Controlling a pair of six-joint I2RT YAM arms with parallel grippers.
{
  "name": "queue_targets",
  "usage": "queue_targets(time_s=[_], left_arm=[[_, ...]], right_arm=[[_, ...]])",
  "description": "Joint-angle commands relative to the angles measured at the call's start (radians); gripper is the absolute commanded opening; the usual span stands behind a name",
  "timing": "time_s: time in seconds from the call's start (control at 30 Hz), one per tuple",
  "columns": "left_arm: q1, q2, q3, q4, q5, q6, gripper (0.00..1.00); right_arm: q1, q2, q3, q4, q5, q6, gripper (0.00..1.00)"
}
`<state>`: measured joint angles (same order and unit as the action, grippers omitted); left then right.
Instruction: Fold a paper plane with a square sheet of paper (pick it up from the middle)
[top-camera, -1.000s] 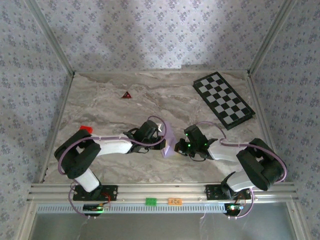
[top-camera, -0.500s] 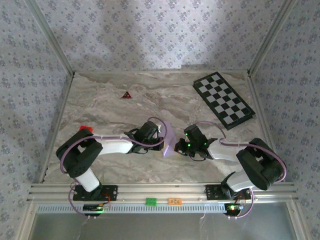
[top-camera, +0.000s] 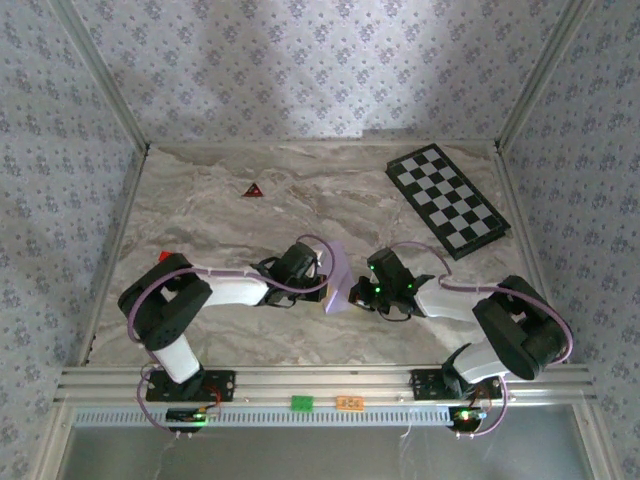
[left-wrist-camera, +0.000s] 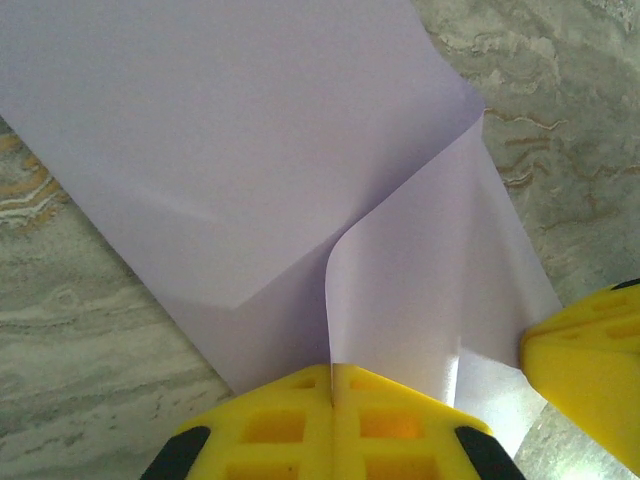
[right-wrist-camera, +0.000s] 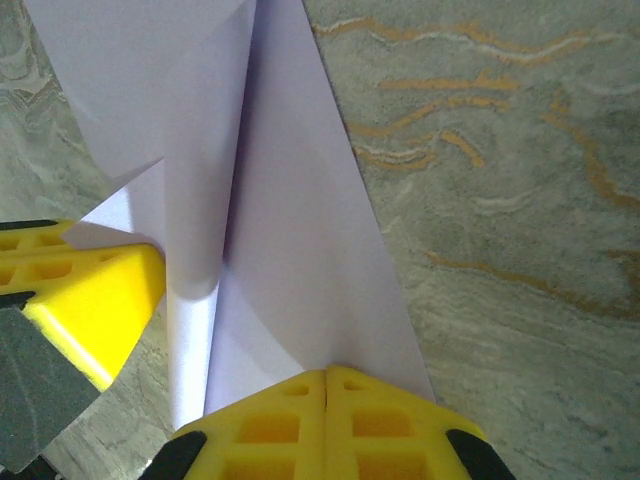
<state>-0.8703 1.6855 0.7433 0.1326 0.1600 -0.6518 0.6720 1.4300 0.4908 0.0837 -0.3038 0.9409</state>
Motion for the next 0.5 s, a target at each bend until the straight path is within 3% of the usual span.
queue_targets(time_s=[0.0,0.47], left_arm=[[0.001,0.029,-0.009,-0.031,0.017,0.002,0.0],[0.0,0.005,-0.019,-0.035,0.02,-0.014,0.0]], right_arm=[[-0.005,0.003,0.035,-0.065,-0.015,-0.028,0.0],[0.029,0.066,0.048,-0.064,0.021,-0.013,0.0]])
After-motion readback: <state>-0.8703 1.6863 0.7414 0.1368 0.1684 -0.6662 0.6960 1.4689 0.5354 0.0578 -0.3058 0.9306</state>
